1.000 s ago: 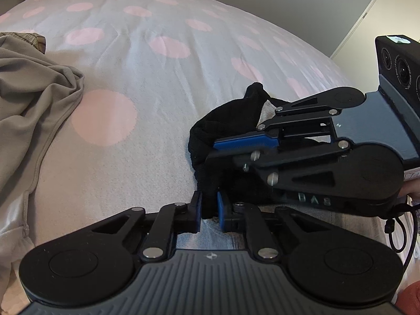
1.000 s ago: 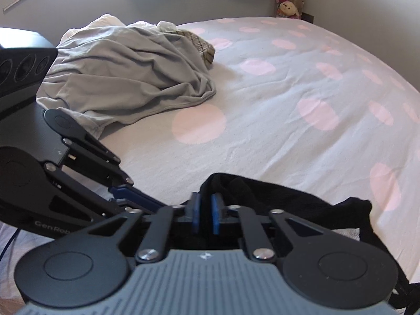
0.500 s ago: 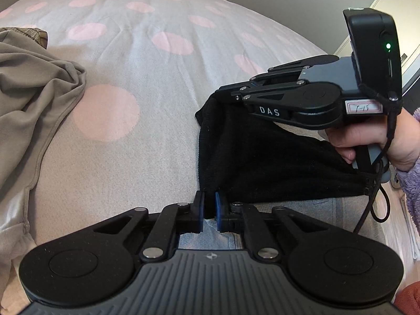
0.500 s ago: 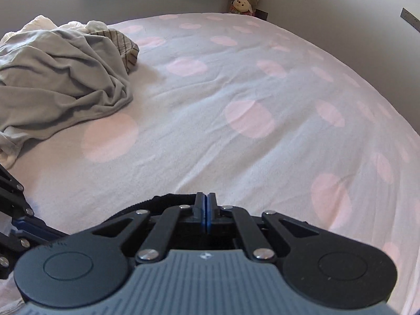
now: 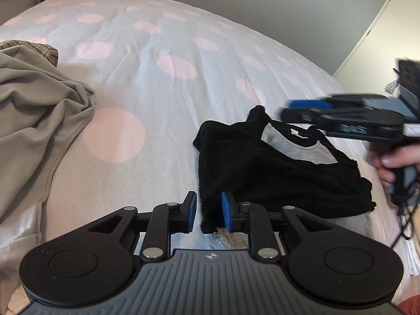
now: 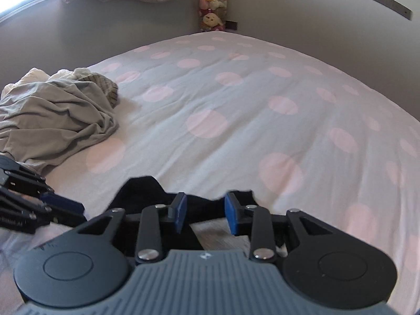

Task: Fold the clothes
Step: 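Open both grippers and withdraw them from the folded shirt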

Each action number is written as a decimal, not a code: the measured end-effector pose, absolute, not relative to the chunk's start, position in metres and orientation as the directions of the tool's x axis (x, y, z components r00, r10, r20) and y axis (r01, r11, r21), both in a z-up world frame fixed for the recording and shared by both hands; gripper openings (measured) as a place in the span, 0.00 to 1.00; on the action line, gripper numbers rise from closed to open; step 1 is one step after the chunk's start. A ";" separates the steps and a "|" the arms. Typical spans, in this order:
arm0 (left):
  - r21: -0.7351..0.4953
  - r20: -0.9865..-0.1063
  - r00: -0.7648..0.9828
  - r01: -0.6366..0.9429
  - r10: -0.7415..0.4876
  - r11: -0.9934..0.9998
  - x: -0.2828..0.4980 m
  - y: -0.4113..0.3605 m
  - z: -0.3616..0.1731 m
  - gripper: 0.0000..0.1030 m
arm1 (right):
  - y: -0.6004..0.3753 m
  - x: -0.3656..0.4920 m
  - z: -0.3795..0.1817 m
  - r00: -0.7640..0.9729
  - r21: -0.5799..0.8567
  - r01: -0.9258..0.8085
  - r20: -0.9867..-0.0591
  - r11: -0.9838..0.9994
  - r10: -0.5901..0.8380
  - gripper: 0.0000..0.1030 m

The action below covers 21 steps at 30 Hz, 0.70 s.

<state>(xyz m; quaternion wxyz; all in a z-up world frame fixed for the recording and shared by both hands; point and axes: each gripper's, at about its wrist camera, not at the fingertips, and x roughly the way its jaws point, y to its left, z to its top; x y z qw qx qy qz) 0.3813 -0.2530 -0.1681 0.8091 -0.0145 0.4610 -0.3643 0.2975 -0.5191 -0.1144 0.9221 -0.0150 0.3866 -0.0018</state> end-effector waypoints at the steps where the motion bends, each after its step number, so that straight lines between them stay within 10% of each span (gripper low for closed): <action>1: -0.352 -0.737 0.314 0.577 -0.598 0.737 0.380 -0.254 -0.168 0.18 | -0.531 0.283 -0.113 0.696 -0.037 0.025 -0.716 0.999 -0.044 0.34; 19: -0.279 -0.762 0.381 0.537 -0.524 0.796 0.377 -0.260 -0.173 0.18 | -0.669 0.124 -0.156 0.550 0.064 0.465 -0.803 0.883 -0.231 0.31; 21: -0.275 -0.763 0.381 0.540 -0.523 0.795 0.377 -0.261 -0.175 0.18 | -0.669 0.124 -0.161 0.552 0.105 0.458 -0.812 0.882 -0.190 0.09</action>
